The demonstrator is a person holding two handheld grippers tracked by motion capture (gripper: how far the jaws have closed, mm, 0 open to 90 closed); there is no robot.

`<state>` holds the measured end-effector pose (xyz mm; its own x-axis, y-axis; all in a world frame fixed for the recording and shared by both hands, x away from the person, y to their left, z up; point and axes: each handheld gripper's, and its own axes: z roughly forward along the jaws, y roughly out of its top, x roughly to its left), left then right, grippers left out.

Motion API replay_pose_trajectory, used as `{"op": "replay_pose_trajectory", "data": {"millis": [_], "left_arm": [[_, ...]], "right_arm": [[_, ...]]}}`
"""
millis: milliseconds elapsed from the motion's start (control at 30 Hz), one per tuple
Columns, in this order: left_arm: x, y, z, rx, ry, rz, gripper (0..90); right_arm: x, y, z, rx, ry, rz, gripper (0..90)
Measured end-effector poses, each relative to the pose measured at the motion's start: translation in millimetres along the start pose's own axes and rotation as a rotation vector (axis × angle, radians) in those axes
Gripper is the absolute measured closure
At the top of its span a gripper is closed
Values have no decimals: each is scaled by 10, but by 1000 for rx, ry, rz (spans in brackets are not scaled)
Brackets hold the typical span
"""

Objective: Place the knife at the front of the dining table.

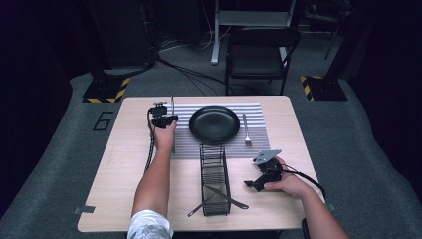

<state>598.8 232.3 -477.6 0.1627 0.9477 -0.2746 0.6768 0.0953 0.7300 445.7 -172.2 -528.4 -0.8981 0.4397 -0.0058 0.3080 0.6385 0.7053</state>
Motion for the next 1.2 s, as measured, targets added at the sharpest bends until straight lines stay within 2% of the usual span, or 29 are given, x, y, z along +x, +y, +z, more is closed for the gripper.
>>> {"op": "replay_pose_trajectory", "data": {"millis": [67, 233, 367, 467, 500, 733, 767, 800, 833, 933, 1067, 1100, 1200], "left_arm": [[-9, -4, 45, 9, 5, 5, 808], [3, -41, 134, 4, 3, -28, 809], [24, -74, 185, 12, 40, -2, 819], [52, -107, 229, 21, 39, -25, 821], [61, -133, 257, 21, 44, -44, 821], [69, -163, 338, 24, 48, -61, 822], [82, -171, 357, 16, 52, -85, 821], [82, -171, 357, 16, 52, -85, 821], [93, -177, 377, 13, 52, -103, 821], [93, -170, 393, 18, 59, -102, 821], [101, -159, 394, -4, 60, -112, 821], [117, -167, 393, -13, 72, -107, 821], [128, -174, 394, -5, 79, -105, 809]], "right_arm": [[1, 0, 0, 0, -1, 3, 0], [1, 0, 0, 0, 0, 1, 0], [2, -1, -1, 1, 1, 3, 0], [1, 0, 0, 0, 1, 1, 0], [1, 0, 0, 0, 0, 1, 0], [2, 0, 0, 0, 0, 4, 0], [1, 0, 0, 0, -1, 2, 0], [1, 0, 0, 0, -1, 2, 0], [2, 0, 0, 0, -1, 3, 0], [1, 0, 0, 0, 0, 1, 0], [1, 0, -1, 0, 1, 1, 0], [1, 0, 0, 0, 1, 1, 0], [2, 1, 1, 1, 0, 5, 0]]}}
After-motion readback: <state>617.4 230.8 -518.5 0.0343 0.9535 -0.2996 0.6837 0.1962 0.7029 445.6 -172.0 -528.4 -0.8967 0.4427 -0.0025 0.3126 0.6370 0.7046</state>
